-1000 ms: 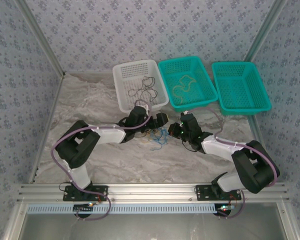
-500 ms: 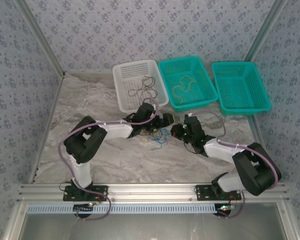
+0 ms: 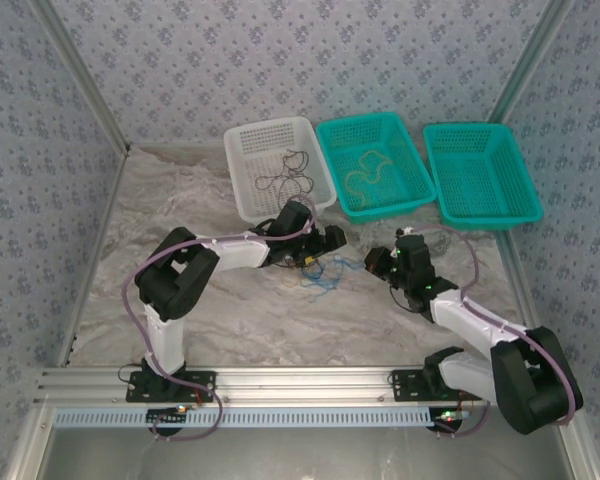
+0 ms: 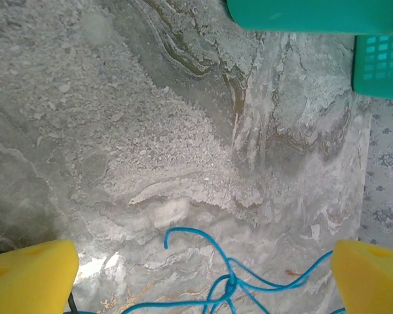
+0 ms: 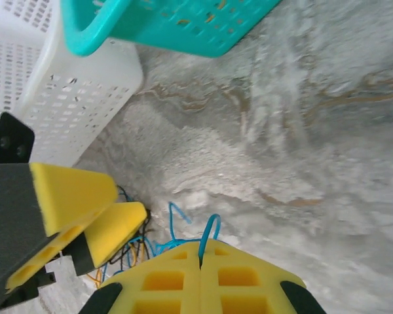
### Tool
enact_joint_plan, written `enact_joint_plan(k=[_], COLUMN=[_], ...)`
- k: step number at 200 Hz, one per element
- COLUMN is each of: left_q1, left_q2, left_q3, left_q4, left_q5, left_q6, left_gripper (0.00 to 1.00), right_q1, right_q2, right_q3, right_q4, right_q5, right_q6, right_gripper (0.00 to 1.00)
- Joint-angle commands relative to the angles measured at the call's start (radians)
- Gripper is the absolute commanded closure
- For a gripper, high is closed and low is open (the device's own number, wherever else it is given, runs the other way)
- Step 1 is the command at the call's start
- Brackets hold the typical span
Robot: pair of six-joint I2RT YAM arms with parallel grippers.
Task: Untangle the cables
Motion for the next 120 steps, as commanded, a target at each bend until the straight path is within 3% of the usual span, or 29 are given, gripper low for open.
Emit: enact_joint_plan(k=[1, 34, 68, 120], left_q1=[0.004, 0.005, 0.004, 0.003], left_q2=[0.070, 0.085, 0.085, 0.073], left_q3=[-0.010, -0.009, -0.012, -0.015], left_q4=[-0.078, -0.066, -0.065, -0.043], left_q5=[0.010, 0.020, 0.020, 0.023], left_q6=[-0.011, -0.022, -0.024, -0.006], left_gripper=[0.01, 0.01, 0.01, 0.01], right_q1=[-0.073, -0.182, -0.245, -0.402], right_q2=[-0.041, -0.048, -0.068, -0.077], right_q3=[0.030, 0.059, 0.081, 0.062], right_q4=[-0.135, -0.219, -0.348, -0.429], right_q5=[-0.058, -0.151, -0.059, -0.062], right_q6=[-0.078, -0.134, -0.122, -0.108], right_gripper=[1.00, 1.00, 1.00, 1.00])
